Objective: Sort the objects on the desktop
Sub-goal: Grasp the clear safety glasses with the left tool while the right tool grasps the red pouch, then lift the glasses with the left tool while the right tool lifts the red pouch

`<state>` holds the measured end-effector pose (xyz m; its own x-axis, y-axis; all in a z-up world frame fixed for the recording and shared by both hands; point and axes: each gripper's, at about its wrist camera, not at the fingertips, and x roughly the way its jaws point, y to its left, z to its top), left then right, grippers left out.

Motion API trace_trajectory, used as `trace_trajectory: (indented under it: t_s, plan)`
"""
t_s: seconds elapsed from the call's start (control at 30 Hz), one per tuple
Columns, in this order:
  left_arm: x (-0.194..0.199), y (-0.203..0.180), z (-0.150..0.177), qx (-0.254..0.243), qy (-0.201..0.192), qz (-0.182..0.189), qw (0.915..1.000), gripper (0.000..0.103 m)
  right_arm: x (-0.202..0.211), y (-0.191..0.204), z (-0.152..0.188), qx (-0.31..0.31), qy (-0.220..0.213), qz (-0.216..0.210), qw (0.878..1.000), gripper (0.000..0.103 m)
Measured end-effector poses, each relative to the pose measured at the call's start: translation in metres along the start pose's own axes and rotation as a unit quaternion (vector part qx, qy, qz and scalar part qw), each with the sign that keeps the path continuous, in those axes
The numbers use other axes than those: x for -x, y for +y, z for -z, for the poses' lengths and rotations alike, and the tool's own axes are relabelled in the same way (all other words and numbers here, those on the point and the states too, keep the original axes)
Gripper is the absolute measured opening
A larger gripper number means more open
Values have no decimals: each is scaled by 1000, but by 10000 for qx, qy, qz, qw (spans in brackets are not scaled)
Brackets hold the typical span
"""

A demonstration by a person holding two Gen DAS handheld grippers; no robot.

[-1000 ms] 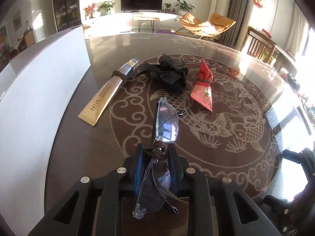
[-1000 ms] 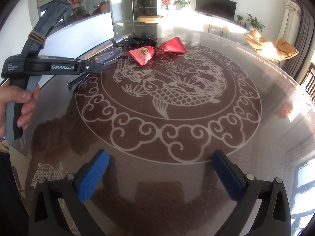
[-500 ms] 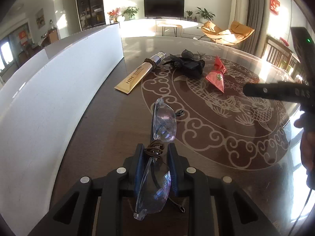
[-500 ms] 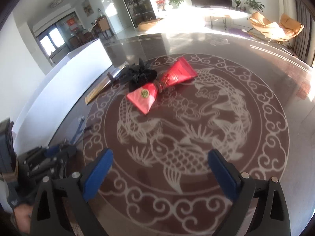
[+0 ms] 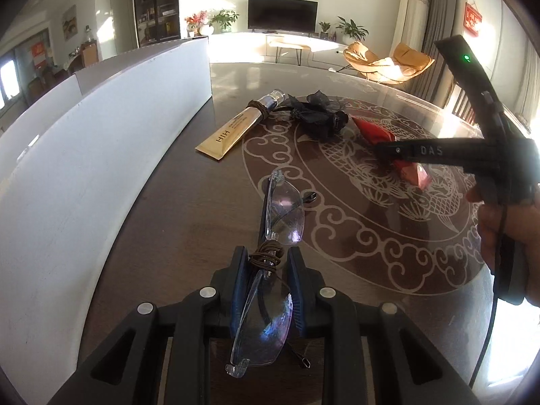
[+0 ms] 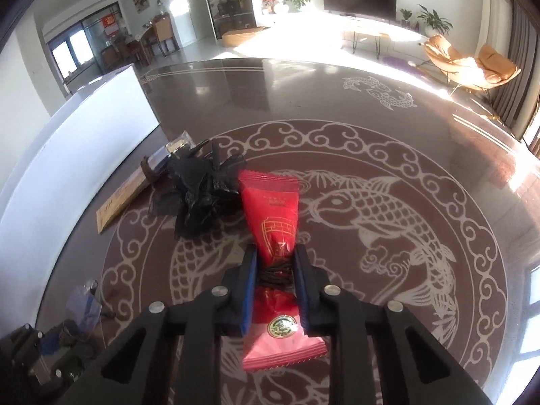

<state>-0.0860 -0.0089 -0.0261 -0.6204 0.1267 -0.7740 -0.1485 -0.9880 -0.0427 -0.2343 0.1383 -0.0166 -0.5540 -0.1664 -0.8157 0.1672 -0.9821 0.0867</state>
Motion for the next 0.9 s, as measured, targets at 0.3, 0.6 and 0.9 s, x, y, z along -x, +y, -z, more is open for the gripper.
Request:
trace_trajectory:
  t_s: [0.3, 0.6, 0.9]
  plan:
    - [3, -2, -1, 18, -7, 43, 10000, 27, 92, -4, 136, 287, -302, 245, 9988, 25]
    - [-9, -5, 0, -106, 235, -235, 9994, 92, 74, -19, 122, 103, -140, 468, 9988, 92]
    - [-13, -4, -2, -136, 337, -205, 9991, 103, 69, -18, 123, 112, -48, 492, 9987, 103]
